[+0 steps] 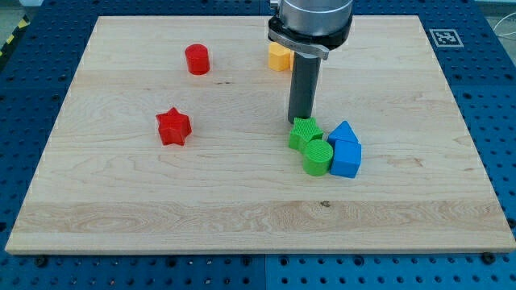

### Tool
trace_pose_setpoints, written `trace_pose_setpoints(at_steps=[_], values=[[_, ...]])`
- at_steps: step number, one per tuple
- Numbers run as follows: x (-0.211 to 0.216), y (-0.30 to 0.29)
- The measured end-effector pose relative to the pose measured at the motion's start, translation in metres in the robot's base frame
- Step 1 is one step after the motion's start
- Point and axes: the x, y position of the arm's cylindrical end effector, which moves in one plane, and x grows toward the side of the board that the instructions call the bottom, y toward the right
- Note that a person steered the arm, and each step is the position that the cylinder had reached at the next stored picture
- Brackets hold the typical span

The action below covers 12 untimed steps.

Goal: Move red star to the center

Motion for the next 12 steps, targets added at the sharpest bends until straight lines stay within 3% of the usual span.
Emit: trace_pose_setpoints(at_steps=[2, 5, 7, 9, 12], values=[[-0.023, -0.008], [-0.046, -0.171], [-0.017, -0.252], [0.032, -0.241], [0.006, -0.192]])
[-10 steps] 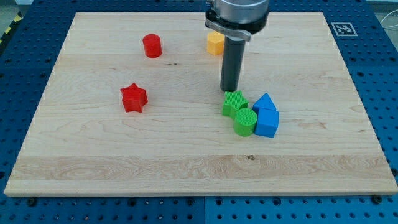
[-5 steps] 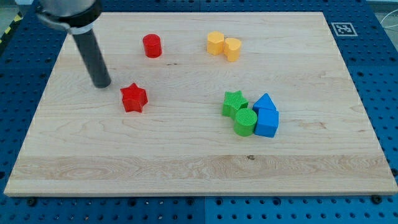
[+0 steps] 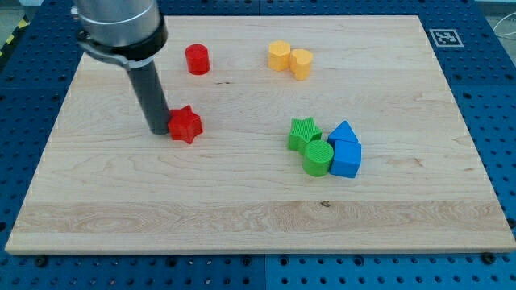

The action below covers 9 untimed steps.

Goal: Move red star to the center

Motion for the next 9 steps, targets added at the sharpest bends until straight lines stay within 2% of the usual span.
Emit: trace_pose_setpoints(at_steps=[1, 4, 7, 9], values=[[-0.013, 0.014], [0.013, 0.018], [-0.003, 0.075], [0.031, 0.077]])
